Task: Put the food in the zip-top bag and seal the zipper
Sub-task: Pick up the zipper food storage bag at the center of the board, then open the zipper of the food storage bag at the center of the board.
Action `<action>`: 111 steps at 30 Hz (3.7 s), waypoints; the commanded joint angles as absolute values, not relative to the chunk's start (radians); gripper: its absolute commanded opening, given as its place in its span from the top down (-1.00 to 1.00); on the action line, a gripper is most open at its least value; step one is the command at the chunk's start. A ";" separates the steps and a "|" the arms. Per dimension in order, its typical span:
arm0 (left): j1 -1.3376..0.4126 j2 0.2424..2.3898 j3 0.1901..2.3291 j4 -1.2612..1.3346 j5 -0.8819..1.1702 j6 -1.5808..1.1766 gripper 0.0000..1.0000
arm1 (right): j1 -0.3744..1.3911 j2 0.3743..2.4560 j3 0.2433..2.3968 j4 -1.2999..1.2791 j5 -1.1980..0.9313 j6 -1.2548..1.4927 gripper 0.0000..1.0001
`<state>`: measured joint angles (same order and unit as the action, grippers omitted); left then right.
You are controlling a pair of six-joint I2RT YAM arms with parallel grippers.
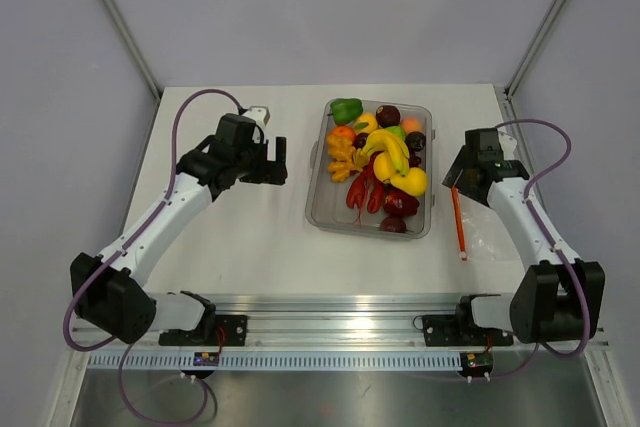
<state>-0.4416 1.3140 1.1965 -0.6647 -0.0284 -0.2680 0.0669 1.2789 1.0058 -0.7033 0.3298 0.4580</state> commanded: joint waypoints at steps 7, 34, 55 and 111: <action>-0.445 1.331 1.210 -0.655 -0.006 -0.272 -0.98 | 0.011 1.495 1.068 -0.747 0.310 0.417 -0.43; -0.446 1.350 1.232 -0.673 0.031 -0.270 -0.98 | 0.008 1.631 1.098 -0.675 0.304 0.402 1.00; -0.719 1.635 1.633 -0.391 0.439 -0.560 -0.86 | 0.008 1.149 1.256 -0.851 -0.211 0.383 1.00; -0.851 1.985 1.792 -0.314 0.491 -0.621 1.00 | 0.008 0.989 1.138 -0.977 0.005 0.414 0.14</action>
